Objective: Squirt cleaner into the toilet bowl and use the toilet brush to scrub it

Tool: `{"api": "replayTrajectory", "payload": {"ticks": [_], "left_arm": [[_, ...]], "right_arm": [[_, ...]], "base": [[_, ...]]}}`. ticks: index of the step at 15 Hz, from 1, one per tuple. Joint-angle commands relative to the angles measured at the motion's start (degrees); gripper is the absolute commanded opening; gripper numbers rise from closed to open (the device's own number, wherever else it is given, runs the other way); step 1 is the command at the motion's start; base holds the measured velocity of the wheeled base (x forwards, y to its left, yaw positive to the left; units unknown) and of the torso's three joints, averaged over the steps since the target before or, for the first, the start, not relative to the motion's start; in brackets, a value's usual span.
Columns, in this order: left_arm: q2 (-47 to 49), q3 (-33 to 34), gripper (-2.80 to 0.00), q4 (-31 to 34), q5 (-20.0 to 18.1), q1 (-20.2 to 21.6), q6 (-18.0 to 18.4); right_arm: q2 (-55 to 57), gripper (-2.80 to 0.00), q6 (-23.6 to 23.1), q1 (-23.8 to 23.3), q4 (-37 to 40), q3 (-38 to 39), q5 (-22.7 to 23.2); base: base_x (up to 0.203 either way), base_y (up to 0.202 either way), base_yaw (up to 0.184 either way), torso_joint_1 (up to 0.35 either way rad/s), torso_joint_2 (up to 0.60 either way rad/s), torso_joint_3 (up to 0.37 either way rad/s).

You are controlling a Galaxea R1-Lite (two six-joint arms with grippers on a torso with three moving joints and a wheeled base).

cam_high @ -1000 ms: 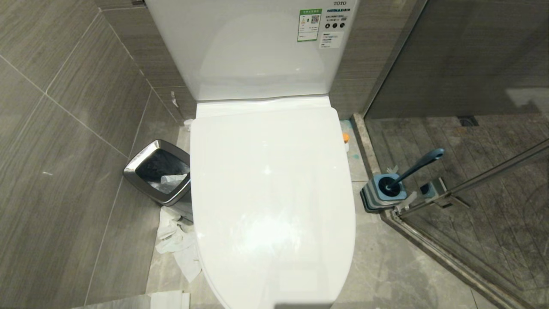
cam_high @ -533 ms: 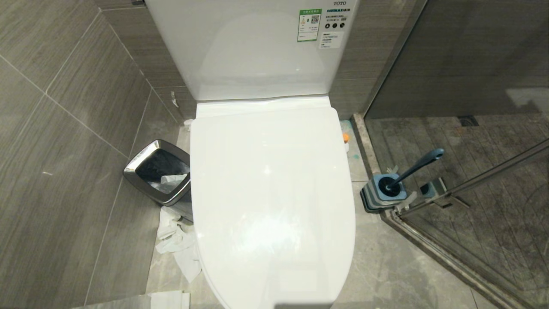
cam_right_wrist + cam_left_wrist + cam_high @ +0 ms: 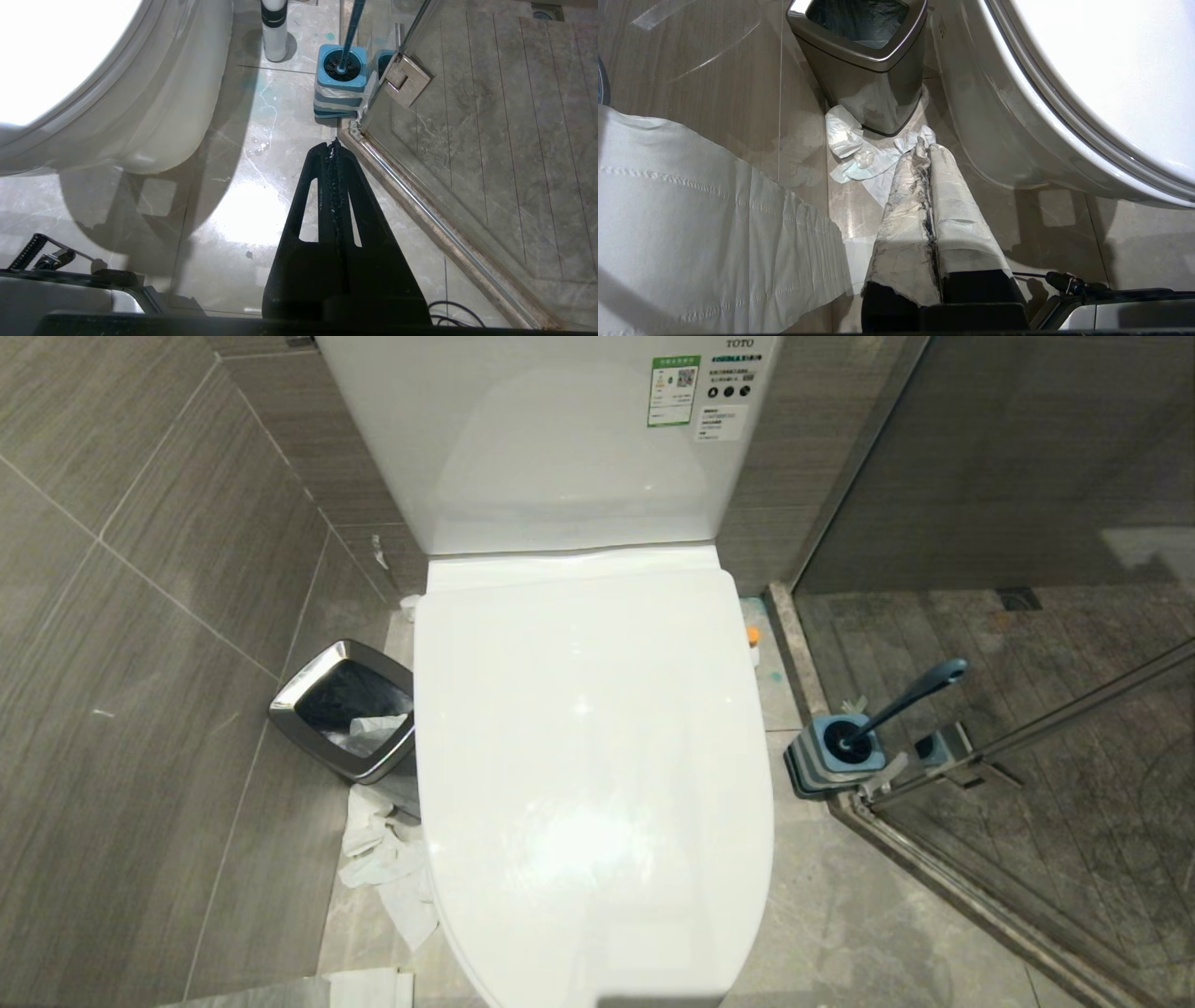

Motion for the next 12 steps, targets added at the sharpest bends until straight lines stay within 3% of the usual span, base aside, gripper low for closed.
{"api": "replayTrajectory", "payload": {"ticks": [1, 12], "left_arm": [[0.11, 0.00, -2.80, 0.02, -0.04, 0.02, 0.00], [0.11, 0.06, -2.80, 0.02, -0.04, 0.01, 0.00]], "right_arm": [[0.05, -2.80, -0.04, 0.01, -0.01, 0.01, 0.03], [0.05, -2.80, -0.04, 0.06, -0.01, 0.01, 0.03]], "base": [[0.000, 0.000, 0.000, 0.000, 0.00, 0.000], [0.000, 0.000, 0.000, 0.000, 0.00, 0.000]]}}
